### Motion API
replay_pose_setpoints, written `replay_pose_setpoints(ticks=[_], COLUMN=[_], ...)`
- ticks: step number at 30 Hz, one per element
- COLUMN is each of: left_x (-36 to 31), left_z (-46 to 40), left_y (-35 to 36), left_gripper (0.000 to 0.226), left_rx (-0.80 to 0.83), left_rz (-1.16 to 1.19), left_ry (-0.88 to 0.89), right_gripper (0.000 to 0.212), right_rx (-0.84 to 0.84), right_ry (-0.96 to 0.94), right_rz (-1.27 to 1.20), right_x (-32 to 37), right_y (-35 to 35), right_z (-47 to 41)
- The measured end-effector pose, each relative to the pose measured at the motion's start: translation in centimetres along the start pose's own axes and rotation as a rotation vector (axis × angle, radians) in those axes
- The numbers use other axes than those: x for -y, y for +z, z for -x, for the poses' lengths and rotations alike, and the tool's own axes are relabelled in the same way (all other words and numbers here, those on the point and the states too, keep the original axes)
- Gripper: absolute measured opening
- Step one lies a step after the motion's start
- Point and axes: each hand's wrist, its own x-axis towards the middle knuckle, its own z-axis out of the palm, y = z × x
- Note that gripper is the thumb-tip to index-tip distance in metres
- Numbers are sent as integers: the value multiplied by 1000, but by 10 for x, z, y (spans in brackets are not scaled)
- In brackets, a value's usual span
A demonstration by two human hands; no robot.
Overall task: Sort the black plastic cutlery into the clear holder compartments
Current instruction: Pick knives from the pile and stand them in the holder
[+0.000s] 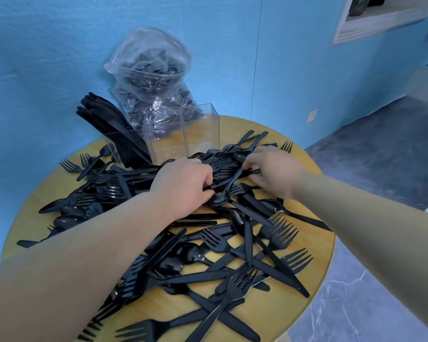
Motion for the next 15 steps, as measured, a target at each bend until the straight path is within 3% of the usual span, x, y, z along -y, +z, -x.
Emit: replay_pose_setpoints(ticks=[4, 11, 15], left_x=[2, 18, 36], left_z=[-1, 6, 17], left_y=[-4, -13, -14], left_gripper=[15, 13, 14], left_rx=[-14, -259, -298], left_rz=[2, 222, 272], left_ry=[10, 3, -114], right_gripper=[30, 23, 23], right_rx=[-8, -89, -162], right_ry=[-3, -37, -100], right_rz=[5, -44, -113], right_x=[0, 2, 14], right_y=[0, -2, -8], right_z=[-2, 4, 5])
